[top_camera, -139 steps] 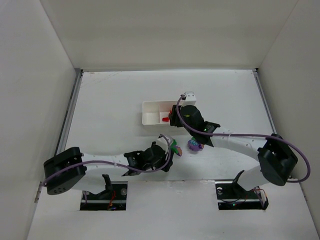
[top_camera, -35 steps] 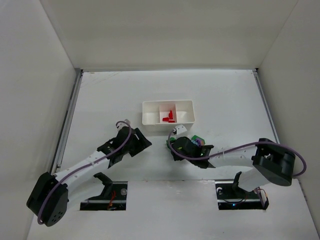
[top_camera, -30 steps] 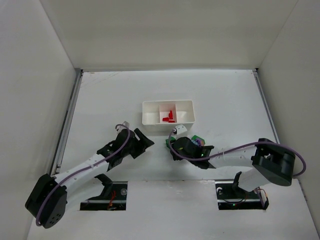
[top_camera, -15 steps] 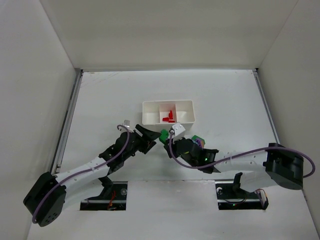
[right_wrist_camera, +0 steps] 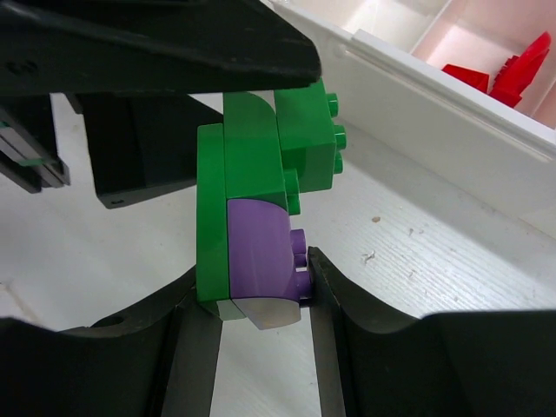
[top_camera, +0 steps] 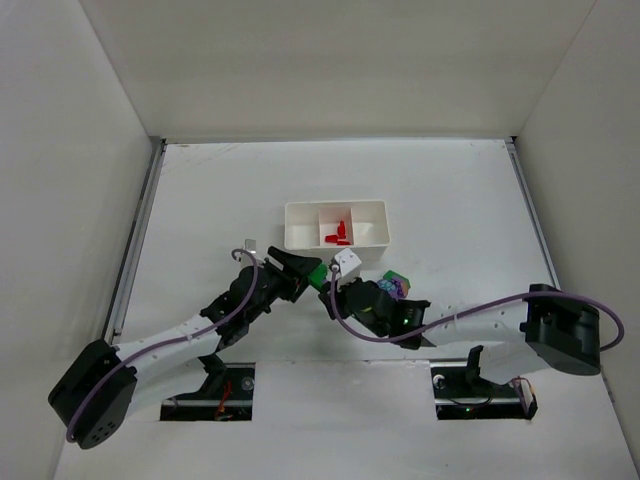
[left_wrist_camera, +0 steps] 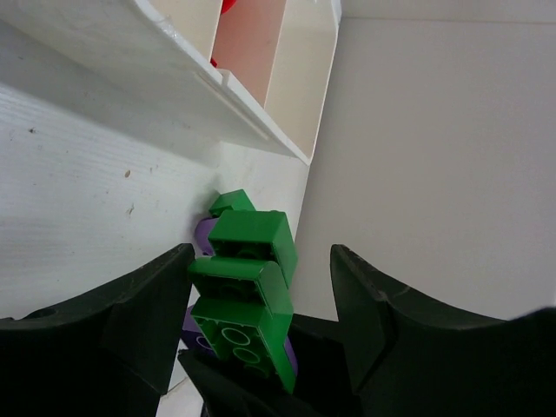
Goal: Sort the legos into containers by color
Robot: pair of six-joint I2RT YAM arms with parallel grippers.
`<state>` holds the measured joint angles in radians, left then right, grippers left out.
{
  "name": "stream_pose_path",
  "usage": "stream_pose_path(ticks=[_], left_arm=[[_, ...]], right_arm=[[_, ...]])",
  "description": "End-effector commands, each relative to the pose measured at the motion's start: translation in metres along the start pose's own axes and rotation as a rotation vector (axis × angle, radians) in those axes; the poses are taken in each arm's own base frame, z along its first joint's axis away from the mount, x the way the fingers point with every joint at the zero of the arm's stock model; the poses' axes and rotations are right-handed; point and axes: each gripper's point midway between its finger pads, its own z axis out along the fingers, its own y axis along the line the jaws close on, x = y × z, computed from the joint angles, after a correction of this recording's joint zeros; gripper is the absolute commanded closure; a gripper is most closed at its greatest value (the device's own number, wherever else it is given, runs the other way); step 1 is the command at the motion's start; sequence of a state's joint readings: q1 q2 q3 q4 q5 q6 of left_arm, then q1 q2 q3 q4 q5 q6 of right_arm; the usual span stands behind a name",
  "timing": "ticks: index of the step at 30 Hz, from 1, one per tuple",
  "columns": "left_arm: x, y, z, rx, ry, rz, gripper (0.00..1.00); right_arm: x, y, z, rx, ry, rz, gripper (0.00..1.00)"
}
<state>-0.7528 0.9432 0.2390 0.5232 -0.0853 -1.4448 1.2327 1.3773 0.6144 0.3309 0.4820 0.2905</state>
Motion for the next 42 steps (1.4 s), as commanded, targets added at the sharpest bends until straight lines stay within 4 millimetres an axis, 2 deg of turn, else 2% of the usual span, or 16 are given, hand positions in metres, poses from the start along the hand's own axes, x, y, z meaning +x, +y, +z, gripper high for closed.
stream_pose_path(ticks=[1, 10, 18, 24, 28, 33, 37, 42], left_arm=[[-0.001, -0.019, 0.002, 0.083, -0.016, -0.032, 0.4], [0.001, -0.018, 0.002, 0.091, -0.025, -0.031, 0.53], [-0.011, -0.015, -0.007, 0.123, -0.08, -0.035, 0.73], [-0.015, -0.019, -0.009, 0.146, -0.09, -0.05, 0.81], [-0.014, -0.023, -0.01, 0.157, -0.086, -0.052, 0.82], [-0.013, -0.026, -0.011, 0.164, -0.08, -0.062, 0.83], [-0.011, -0.031, -0.013, 0.186, -0.07, -0.075, 0.83], [-0.01, -0.028, -0.016, 0.186, -0.065, -0.074, 0.84]], right_arm=[[-0.034, 0.025, 0.004, -0.07, -0.099, 0.084, 0.64], [-0.039, 0.036, 0.01, -0.088, -0.106, 0.102, 0.65], [-0.034, 0.035, 0.015, -0.064, -0.099, 0.13, 0.64], [-0.033, 0.036, 0.014, -0.083, -0.108, 0.146, 0.38], [-0.026, 0.04, 0.011, -0.105, -0.094, 0.139, 0.31], [-0.017, 0.043, 0.009, -0.132, -0.082, 0.143, 0.32], [-0.018, 0.042, 0.007, -0.138, -0.096, 0.153, 0.35], [-0.017, 0.041, 0.004, -0.15, -0.107, 0.161, 0.46]])
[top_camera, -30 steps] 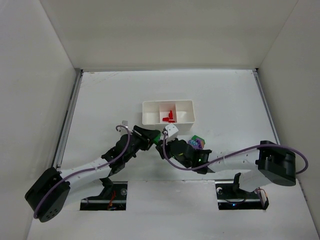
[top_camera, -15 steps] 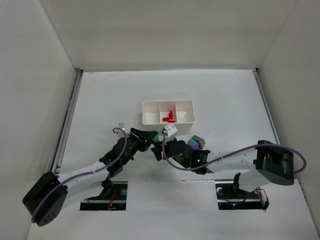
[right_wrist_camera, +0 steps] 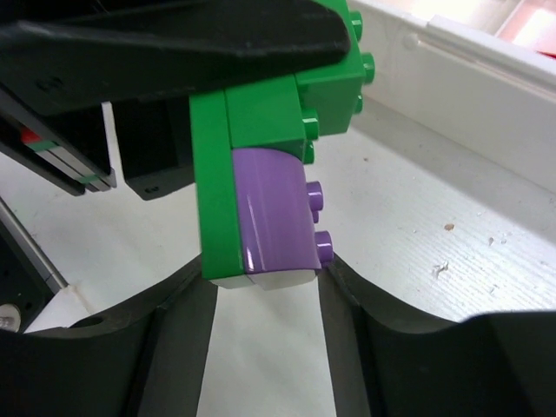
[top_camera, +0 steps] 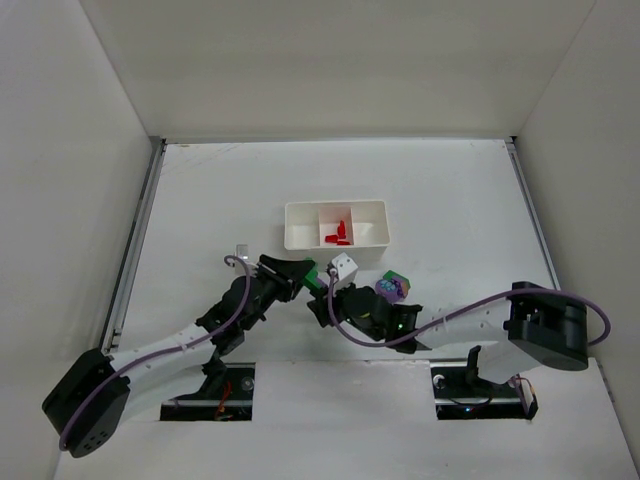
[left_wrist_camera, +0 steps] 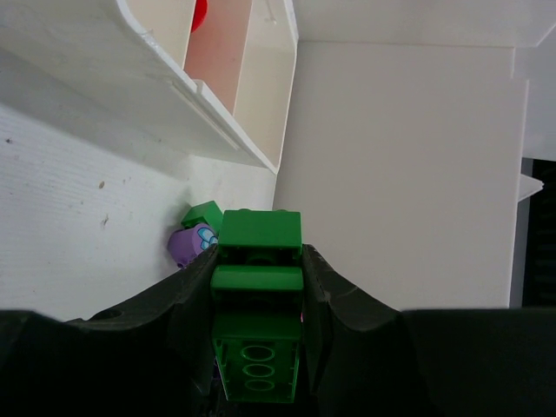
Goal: Sort the legos into containers by color
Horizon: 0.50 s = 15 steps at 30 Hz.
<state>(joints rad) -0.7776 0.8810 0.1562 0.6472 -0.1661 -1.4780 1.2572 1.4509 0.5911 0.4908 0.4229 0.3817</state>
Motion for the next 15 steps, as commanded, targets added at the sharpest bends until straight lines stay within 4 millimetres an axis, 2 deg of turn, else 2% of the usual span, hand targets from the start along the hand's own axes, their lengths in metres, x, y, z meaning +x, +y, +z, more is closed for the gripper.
stream_pose_path(ticks=[1, 6, 15], left_arm=[[-0.001, -0.019, -0.005, 0.084, -0.002, -0.033, 0.84], [0.002, -0.013, -0.007, 0.074, 0.015, -0.029, 0.84], [0.006, -0.012, -0.009, 0.072, 0.037, -0.041, 0.85]], right_arm=[[-0.022, 0.013, -0.003, -0.059, -0.081, 0.05, 0.47], [-0.026, 0.013, -0.007, -0.076, -0.112, 0.059, 0.51], [-0.031, 0.003, -0.005, -0.049, -0.131, 0.054, 0.48]])
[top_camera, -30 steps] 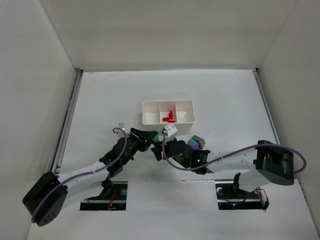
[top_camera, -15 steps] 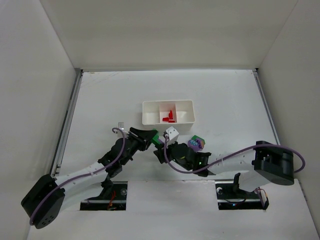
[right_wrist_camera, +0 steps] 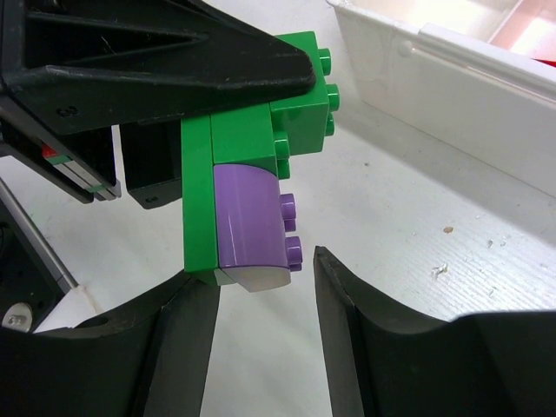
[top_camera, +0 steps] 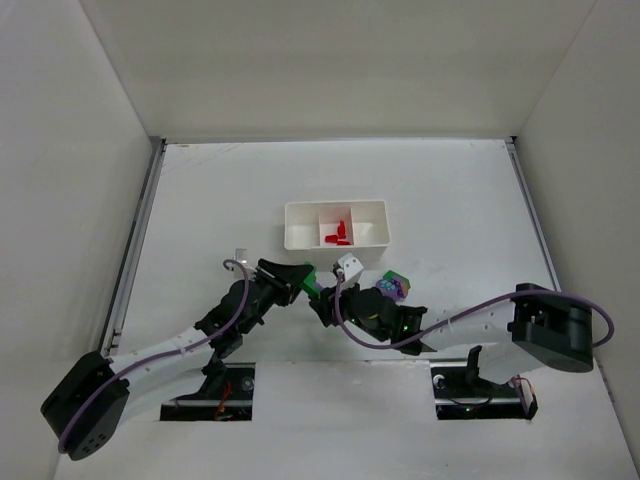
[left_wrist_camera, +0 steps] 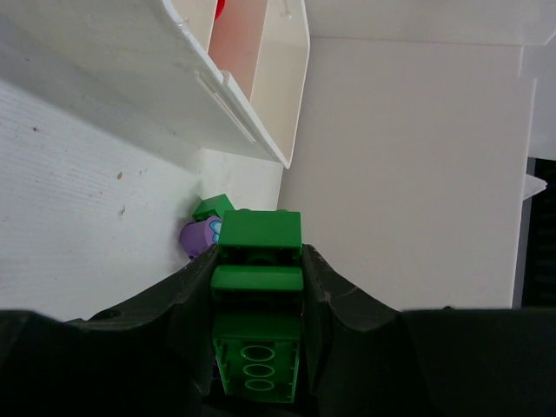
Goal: Sort the legos into containers by color
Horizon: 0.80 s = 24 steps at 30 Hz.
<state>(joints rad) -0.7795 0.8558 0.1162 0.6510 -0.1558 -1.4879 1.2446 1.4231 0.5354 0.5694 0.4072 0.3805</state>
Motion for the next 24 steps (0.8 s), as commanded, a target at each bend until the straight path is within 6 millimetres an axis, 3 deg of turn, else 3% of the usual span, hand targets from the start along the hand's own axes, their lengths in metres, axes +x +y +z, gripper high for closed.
stream_pose_path(ticks=[1, 9, 14, 22, 24], left_arm=[[0.005, -0.025, -0.004, 0.088, 0.031, -0.038, 0.85], [0.009, -0.044, -0.011, 0.144, 0.093, -0.162, 0.85], [0.002, -0.054, -0.015, 0.176, 0.089, -0.2, 0.85], [0.008, -0.058, -0.017, 0.182, 0.111, -0.208, 0.85], [0.009, -0.057, -0.017, 0.179, 0.116, -0.207, 0.85]], right_arm=[[-0.028, 0.007, 0.001, -0.029, -0.096, 0.027, 0.48], [-0.052, 0.013, -0.005, -0.06, -0.183, 0.049, 0.56], [-0.056, 0.011, -0.005, -0.039, -0.197, 0.018, 0.56], [-0.059, 0.004, -0.012, -0.017, -0.218, 0.01, 0.65], [-0.063, 0.005, -0.015, -0.021, -0.226, 0.003, 0.62]])
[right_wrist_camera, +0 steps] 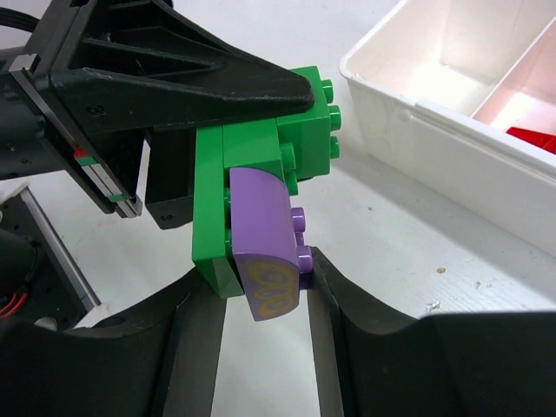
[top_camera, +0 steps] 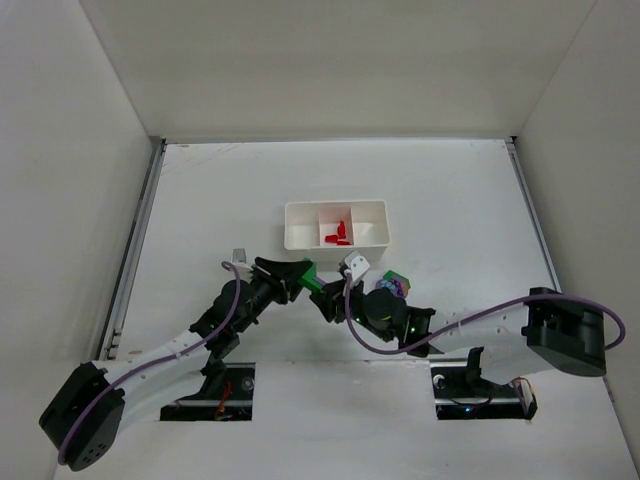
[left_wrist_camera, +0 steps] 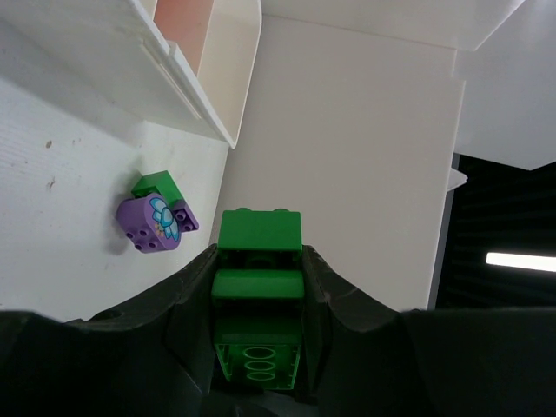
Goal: Sort the legos into containers by color
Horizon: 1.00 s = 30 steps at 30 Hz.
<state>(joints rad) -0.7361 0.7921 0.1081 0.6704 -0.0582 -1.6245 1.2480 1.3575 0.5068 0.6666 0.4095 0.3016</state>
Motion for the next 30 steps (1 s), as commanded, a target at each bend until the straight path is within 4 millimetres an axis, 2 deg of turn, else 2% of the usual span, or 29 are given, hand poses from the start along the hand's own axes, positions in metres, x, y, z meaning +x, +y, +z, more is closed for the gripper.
stream_pose_path(ticks=[1, 3, 4, 9, 13, 16, 21, 26, 30], left_arm=[[0.012, -0.032, -0.006, 0.105, 0.062, -0.051, 0.85], [0.011, -0.032, -0.005, 0.106, 0.061, -0.051, 0.85], [0.012, -0.033, -0.006, 0.112, 0.061, -0.052, 0.85], [0.009, -0.038, -0.006, 0.126, 0.056, -0.055, 0.85], [0.008, -0.039, -0.007, 0.129, 0.054, -0.061, 0.85], [0.005, -0.04, -0.006, 0.136, 0.043, -0.069, 0.85], [0.004, -0.052, -0.007, 0.176, 0.043, -0.076, 0.85], [0.006, -0.043, -0.008, 0.153, 0.052, -0.091, 0.85], [0.006, -0.041, -0.009, 0.152, 0.054, -0.103, 0.85]], right_arm=[[-0.032, -0.002, -0.004, 0.027, -0.112, 0.025, 0.58], [-0.032, -0.001, -0.004, 0.023, -0.114, 0.025, 0.44], [-0.029, 0.0, -0.004, 0.02, -0.109, 0.025, 0.42], [-0.02, 0.008, -0.004, 0.002, -0.089, 0.027, 0.41], [-0.022, 0.008, -0.008, 0.001, -0.105, 0.042, 0.41], [-0.022, 0.013, -0.012, -0.021, -0.104, 0.043, 0.33], [-0.019, 0.01, -0.018, -0.021, -0.11, 0.058, 0.35], [-0.034, 0.012, -0.022, -0.034, -0.166, 0.073, 0.42], [-0.033, 0.012, -0.02, -0.033, -0.166, 0.06, 0.44]])
